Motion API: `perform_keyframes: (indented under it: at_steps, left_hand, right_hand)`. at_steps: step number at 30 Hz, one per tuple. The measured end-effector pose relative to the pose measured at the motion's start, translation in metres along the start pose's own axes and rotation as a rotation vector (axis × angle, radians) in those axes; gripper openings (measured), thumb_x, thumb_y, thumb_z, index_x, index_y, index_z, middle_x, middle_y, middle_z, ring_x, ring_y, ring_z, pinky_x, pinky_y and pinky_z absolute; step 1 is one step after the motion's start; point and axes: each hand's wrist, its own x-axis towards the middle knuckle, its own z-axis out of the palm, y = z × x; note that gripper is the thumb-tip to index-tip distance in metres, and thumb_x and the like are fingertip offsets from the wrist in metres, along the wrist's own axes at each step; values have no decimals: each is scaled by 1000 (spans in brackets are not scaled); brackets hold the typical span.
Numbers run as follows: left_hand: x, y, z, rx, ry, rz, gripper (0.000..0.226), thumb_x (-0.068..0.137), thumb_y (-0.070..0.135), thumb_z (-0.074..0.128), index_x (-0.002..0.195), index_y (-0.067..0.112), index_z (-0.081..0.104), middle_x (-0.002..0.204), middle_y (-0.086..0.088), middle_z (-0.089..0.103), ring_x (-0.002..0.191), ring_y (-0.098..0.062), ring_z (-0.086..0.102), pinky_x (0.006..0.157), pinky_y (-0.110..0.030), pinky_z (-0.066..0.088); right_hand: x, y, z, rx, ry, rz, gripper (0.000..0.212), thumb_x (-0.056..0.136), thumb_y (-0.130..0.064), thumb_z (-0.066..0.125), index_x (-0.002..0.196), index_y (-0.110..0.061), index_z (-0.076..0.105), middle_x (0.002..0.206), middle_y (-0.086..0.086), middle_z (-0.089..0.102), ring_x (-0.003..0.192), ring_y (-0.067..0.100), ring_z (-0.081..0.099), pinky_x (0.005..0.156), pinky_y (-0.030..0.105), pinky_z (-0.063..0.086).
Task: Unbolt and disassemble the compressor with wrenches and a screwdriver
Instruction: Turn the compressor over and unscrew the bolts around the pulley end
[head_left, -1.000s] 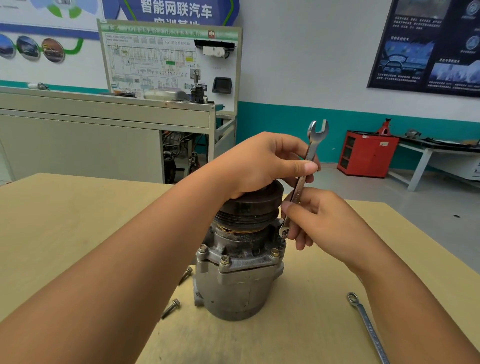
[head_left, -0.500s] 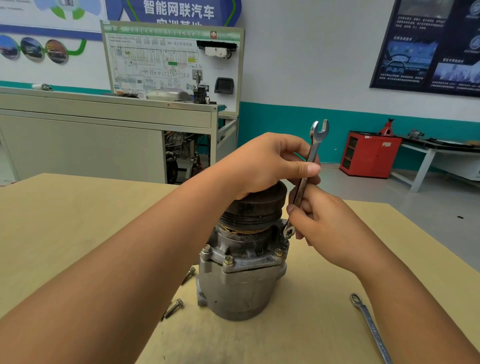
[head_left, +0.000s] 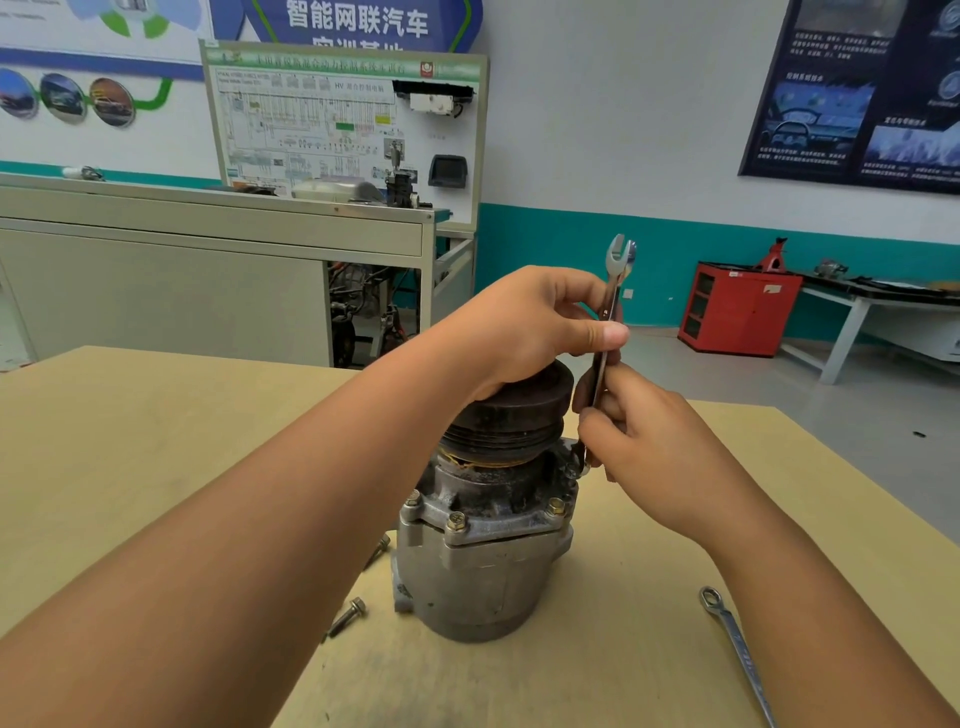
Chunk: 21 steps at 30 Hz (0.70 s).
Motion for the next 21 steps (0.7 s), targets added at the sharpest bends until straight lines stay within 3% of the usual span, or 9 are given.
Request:
perform_keyframes:
  at_steps: [3, 5, 7, 9, 12, 14, 21]
  left_hand:
    - [-2, 2, 1, 41, -2, -14, 12, 89, 22, 63, 78, 26, 62, 63, 15, 66, 61, 5, 58, 69, -25, 39]
    - [-2, 3, 3, 54, 19, -17, 12, 90, 22, 63, 78, 24, 62, 69, 10, 68, 73, -6, 62, 78, -28, 45]
    - [-3, 4, 5, 56, 62, -32, 12, 89, 23, 64, 78, 23, 64, 73, 5, 69, 85, -18, 66, 88, -35, 46]
    - [-3, 4, 5, 51, 88, -51, 14, 89, 23, 65, 75, 22, 65, 70, 7, 68, 83, -17, 65, 90, -37, 46]
    - [-3, 3, 4, 66, 96, -66, 22, 88, 26, 65, 67, 25, 67, 62, 15, 64, 63, -1, 57, 75, -30, 42]
    - [-3, 4, 4, 85, 90, -66, 22, 88, 29, 65, 66, 25, 69, 63, 14, 63, 61, -1, 54, 72, -29, 39]
    - [-7, 7, 0, 53, 13, -3, 15, 83, 30, 70, 68, 29, 74, 77, 5, 71, 78, -8, 60, 90, -38, 46]
  right_hand:
    - [1, 2, -5, 21, -38, 25, 14, 96, -26, 48, 83, -28, 50, 72, -3, 62, 60, 7, 58, 49, 15, 44]
    - [1, 3, -7, 24, -55, 36, 16, 96, -28, 49, 81, -27, 52, 69, -6, 60, 56, 3, 57, 47, 9, 41]
    - [1, 3, -8, -18, -44, 24, 20, 96, -28, 49, 77, -24, 54, 65, -7, 56, 56, 6, 53, 47, 13, 38]
    - [1, 3, -7, -32, -20, 22, 24, 96, -27, 49, 77, -15, 57, 60, -3, 52, 54, 8, 47, 50, 22, 33]
    - [1, 4, -4, 34, -47, 51, 27, 98, -25, 46, 76, -15, 56, 49, 0, 56, 44, 5, 49, 51, 25, 38]
    - [1, 3, -3, 80, -76, 73, 26, 99, -24, 44, 77, -19, 56, 51, -4, 62, 43, 5, 54, 51, 23, 41]
    - [0, 5, -6, 175, -132, 70, 27, 99, -19, 44, 79, -17, 60, 58, -2, 67, 50, 8, 60, 54, 24, 47]
